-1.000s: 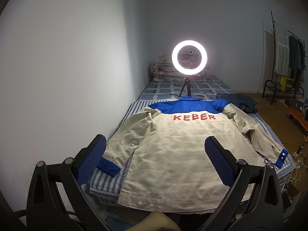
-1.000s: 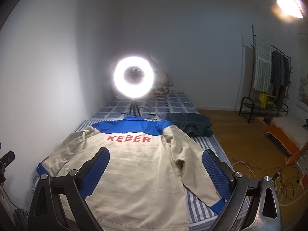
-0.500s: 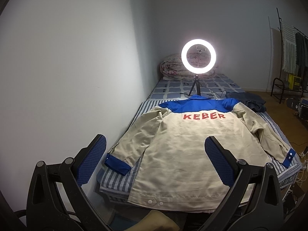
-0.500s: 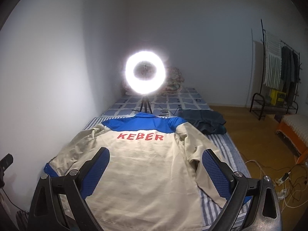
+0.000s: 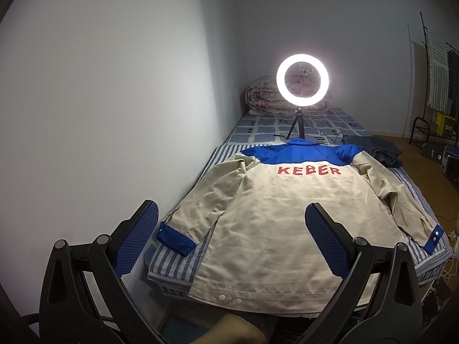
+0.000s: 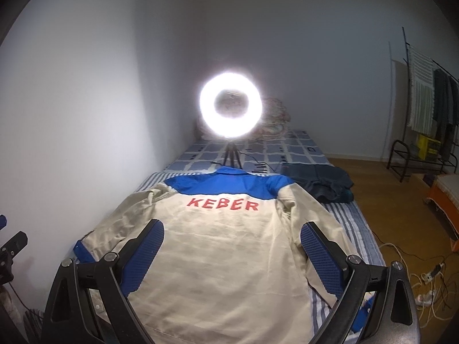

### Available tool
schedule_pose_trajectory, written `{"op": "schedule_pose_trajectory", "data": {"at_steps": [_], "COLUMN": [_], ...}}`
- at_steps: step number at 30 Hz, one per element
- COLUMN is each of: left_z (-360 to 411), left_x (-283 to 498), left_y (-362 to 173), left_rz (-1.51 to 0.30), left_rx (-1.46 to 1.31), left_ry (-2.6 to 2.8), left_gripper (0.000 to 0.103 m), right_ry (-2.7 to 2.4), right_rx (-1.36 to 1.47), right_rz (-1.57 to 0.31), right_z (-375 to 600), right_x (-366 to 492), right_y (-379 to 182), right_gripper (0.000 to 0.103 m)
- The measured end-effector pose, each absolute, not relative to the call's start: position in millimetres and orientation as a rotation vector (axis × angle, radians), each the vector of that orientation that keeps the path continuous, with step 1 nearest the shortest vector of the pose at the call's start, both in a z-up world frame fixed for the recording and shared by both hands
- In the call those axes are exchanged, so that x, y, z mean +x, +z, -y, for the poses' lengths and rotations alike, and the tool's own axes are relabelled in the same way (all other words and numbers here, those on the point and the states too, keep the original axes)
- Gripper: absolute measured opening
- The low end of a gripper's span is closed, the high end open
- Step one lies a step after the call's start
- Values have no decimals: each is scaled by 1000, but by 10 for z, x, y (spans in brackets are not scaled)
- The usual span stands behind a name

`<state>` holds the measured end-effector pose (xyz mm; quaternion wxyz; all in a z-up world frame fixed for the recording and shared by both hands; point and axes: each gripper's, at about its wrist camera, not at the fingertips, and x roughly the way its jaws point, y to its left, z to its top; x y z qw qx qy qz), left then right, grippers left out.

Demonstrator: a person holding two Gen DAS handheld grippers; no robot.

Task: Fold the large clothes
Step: 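Reach the right gripper to the sleeve by the wall and pinch it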

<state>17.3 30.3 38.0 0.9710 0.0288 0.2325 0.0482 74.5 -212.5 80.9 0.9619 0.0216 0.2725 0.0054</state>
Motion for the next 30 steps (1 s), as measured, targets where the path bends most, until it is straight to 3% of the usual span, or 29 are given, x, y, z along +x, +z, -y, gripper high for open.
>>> {"op": "schedule_pose_trajectory", "data": {"at_steps": [10, 19, 24, 30], "left_z": [-831, -1296, -1446, -1571], "left_x": [107, 283, 298, 305], "left_y": [-18, -485, -588, -721], "left_rz": [-510, -653, -657, -667], "left_rx": [-9, -43, -72, -53], "left_ry": [160, 96, 68, 68], "left_gripper": [99, 66, 57, 57], "right_ry": [181, 371, 574, 737], "right_rx": [45, -3, 8, -45], "right_rz": [-535, -615, -722, -873], "right_z": [1704, 835, 205, -562], "right_x": [1068, 1590, 1950, 2225], "right_y": [684, 461, 106, -476], "right_gripper": [97, 97, 80, 75]}}
